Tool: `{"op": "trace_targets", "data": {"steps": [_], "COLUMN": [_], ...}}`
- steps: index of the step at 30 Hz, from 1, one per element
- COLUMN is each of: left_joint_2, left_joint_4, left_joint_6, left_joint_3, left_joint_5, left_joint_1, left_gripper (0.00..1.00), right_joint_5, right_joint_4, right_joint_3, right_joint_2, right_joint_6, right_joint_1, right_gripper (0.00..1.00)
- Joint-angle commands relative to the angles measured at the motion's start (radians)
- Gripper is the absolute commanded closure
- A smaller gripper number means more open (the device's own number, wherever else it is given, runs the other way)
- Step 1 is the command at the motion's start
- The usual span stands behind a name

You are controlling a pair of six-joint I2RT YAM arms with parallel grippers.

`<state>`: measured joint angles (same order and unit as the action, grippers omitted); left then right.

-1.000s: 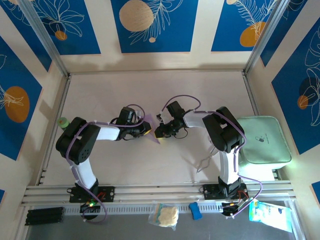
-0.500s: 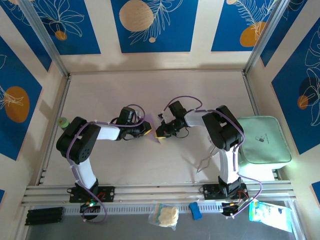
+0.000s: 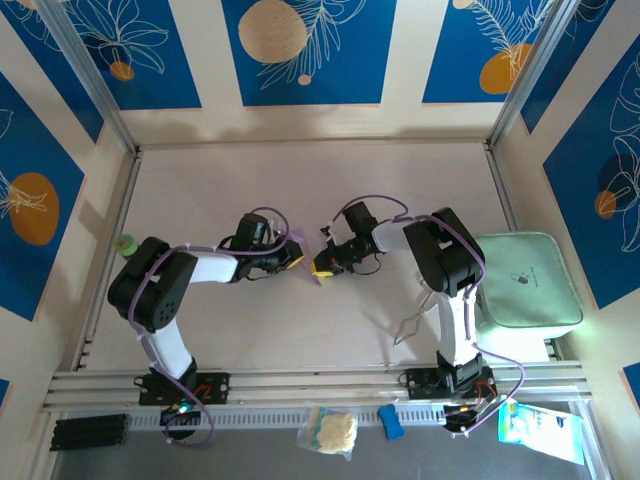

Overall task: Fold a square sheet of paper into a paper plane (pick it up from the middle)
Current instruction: Fourth fold the wing at the center of the table.

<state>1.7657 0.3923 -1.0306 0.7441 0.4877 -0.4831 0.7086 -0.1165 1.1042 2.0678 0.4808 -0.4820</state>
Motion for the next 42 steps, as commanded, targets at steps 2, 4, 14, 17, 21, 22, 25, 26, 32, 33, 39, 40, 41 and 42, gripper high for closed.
{"op": "trace_targets", "data": {"steps": [2,4,14,17,21,22,25,26,32,33,39,40,41,42], "left_joint_2": [0.011,0.018,0.064,0.073,0.084,0.087,0.090,0.093,0.098,0.098,0.103,0.105,0.107,0.110], "left_joint_4": [0.064,0.063,0.057,0.057,0.057,0.057,0.053,0.053,0.051,0.051,0.048,0.049,0.049,0.051], "left_joint_6": [0.011,0.013,0.024,0.024,0.023,0.022,0.023,0.023,0.022,0.022,0.024,0.023,0.023,0.022], "left_joint_3": [-0.006,0.001,0.033,0.040,0.044,0.045,0.047,0.046,0.046,0.045,0.046,0.046,0.046,0.047], "left_joint_5": [0.033,0.037,0.047,0.048,0.046,0.046,0.040,0.040,0.038,0.037,0.035,0.035,0.036,0.038], "left_joint_1": [-0.008,-0.009,-0.011,-0.011,-0.010,-0.011,-0.011,-0.011,-0.011,-0.011,-0.011,-0.011,-0.011,-0.011], "left_gripper": [0.84,0.85,0.85,0.85,0.85,0.85,0.85,0.85,0.85,0.85,0.85,0.85,0.85,0.84], "right_joint_5": [-0.026,-0.026,-0.034,-0.037,-0.043,-0.044,-0.049,-0.050,-0.069,-0.070,-0.091,-0.093,-0.093,-0.091], "right_joint_4": [-0.044,-0.049,-0.060,-0.068,-0.074,-0.079,-0.081,-0.084,-0.103,-0.106,-0.135,-0.138,-0.138,-0.134], "right_joint_3": [-0.017,-0.014,-0.007,-0.004,-0.003,-0.001,0.000,0.000,0.006,0.008,0.020,0.021,0.021,0.020], "right_joint_2": [0.038,0.041,0.052,0.056,0.057,0.057,0.055,0.055,0.063,0.064,0.073,0.074,0.072,0.070], "right_joint_6": [0.010,0.010,0.018,0.015,0.014,0.012,0.012,0.010,0.003,0.001,-0.001,-0.001,-0.001,-0.001], "right_joint_1": [0.019,0.020,0.022,0.021,0.022,0.022,0.022,0.022,0.022,0.022,0.016,0.016,0.016,0.015], "right_gripper": [0.95,0.95,0.95,0.94,0.91,0.90,0.87,0.86,0.87,0.87,0.91,0.91,0.91,0.91]}}
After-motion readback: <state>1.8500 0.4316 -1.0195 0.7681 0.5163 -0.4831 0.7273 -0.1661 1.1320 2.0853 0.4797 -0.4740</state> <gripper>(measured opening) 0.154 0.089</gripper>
